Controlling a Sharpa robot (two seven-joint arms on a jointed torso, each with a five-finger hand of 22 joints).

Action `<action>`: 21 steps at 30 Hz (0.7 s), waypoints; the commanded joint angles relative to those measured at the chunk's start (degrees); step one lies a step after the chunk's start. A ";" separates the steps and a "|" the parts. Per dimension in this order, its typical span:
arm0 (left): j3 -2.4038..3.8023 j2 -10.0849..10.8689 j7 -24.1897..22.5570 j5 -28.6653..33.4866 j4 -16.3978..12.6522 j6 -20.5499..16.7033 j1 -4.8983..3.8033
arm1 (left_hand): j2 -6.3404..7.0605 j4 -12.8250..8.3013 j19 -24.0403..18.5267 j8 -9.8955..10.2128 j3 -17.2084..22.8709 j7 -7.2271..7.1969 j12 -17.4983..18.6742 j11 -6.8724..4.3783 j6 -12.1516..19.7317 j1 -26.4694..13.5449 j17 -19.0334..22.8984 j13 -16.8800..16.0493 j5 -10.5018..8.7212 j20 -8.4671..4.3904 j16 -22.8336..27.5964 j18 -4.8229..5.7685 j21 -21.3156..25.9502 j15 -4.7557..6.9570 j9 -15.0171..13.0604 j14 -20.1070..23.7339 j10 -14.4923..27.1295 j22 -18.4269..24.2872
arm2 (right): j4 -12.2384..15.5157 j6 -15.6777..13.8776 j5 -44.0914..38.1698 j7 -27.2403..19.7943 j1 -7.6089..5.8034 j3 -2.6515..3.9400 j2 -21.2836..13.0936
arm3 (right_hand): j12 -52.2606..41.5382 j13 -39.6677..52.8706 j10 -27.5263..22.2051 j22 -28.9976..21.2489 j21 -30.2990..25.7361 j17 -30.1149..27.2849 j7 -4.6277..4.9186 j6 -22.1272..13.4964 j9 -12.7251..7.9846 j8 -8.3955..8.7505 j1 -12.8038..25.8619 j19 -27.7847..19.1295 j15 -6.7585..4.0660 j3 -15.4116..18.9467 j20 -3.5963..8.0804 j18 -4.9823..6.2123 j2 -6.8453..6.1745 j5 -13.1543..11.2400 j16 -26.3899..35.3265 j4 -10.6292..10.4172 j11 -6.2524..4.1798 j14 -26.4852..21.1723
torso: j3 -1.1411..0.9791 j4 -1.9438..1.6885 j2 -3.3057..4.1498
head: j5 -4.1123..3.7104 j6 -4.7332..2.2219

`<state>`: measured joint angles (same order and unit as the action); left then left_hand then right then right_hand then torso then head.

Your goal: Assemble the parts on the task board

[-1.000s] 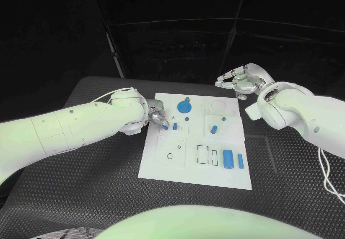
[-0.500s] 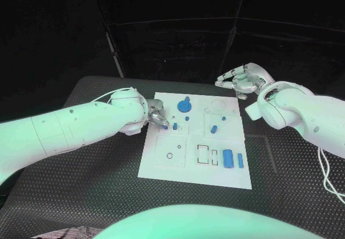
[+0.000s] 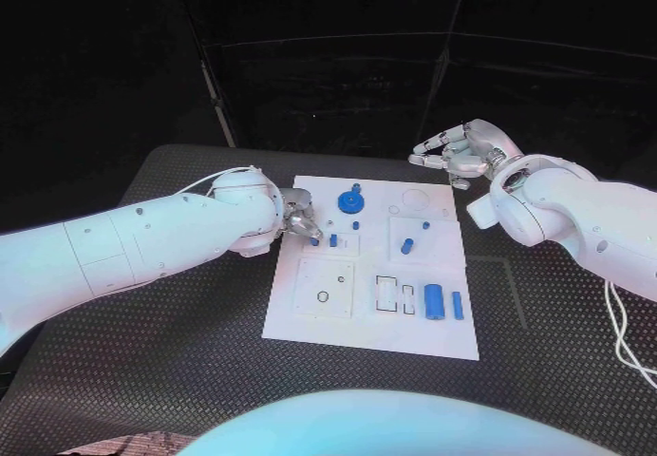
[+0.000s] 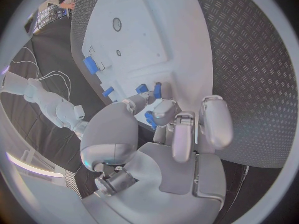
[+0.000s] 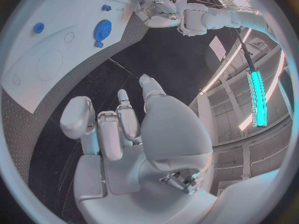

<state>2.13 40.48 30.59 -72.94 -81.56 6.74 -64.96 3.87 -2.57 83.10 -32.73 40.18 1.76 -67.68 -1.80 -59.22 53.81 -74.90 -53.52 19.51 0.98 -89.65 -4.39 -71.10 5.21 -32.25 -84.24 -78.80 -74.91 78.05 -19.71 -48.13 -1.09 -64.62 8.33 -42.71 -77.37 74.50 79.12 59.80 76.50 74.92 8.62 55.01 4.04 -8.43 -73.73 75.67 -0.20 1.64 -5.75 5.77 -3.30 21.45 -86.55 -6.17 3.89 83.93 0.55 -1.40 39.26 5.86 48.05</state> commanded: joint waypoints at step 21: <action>-0.16 -1.14 0.54 -0.03 2.05 4.67 0.13 | -1.22 -6.37 0.29 -0.52 4.40 -0.59 -2.00 -1.06 -0.22 -0.61 -15.10 -2.56 -0.08 -0.02 -0.35 0.56 0.09 0.33 0.70 -5.76 -1.35 -8.38 | 0.18 0.34 -0.10 -0.18 -0.11 0.03 -0.04 | -0.11 0.00 -0.23 -0.10 -0.21 6.85 -0.11 -0.46 -0.07 -0.22 -0.16 0.12 -0.48 0.25 0.33 -0.06 0.49 0.22 0.26 0.01 -0.26 4.29 | 0.05 -0.06 -0.03 | -0.24 0.37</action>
<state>2.27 39.27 30.49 -72.86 -79.82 8.93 -65.18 3.23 -3.46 83.10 -32.91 39.29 1.75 -69.52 -2.26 -59.43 53.08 -74.90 -56.03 19.32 0.98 -89.65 -4.40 -71.09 5.20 -31.63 -84.24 -79.57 -74.91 78.12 -19.68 -48.13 -1.05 -64.62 8.33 -42.78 -77.37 74.50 79.12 59.80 76.50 74.91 8.62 55.01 4.03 -8.43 -73.73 75.67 -0.20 1.64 -5.75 5.77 -3.30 21.45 -86.55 -6.17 3.89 83.93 0.55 -1.40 39.25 5.63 48.41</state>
